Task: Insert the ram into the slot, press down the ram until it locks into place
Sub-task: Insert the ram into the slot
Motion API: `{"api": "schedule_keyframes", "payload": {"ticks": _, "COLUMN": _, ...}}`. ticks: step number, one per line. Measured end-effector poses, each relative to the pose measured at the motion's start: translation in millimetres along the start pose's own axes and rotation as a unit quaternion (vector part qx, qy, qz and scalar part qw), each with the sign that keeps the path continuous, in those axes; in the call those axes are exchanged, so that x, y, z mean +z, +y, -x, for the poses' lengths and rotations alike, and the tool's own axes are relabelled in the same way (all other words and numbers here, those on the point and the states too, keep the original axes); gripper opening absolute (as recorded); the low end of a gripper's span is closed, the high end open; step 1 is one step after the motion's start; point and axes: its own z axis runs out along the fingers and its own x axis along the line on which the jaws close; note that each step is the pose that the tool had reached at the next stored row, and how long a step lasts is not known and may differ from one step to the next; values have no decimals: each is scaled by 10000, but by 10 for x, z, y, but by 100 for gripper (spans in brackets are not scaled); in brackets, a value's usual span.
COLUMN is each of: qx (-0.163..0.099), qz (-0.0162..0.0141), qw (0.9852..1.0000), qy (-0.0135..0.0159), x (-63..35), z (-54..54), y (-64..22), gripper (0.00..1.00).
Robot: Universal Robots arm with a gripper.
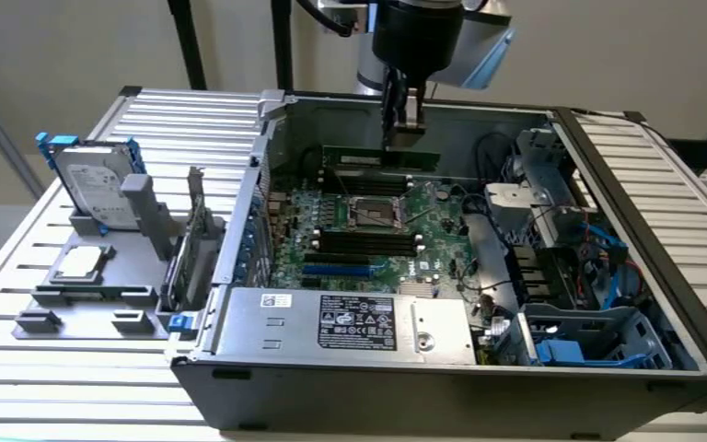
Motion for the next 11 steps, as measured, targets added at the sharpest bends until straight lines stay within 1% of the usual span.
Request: {"api": "schedule_keyframes", "payload": {"ticks": 11, "qx": 0, "qz": 0, "qw": 10000, "qy": 0, "x": 200, "z": -5, "y": -7, "gripper": 13}}
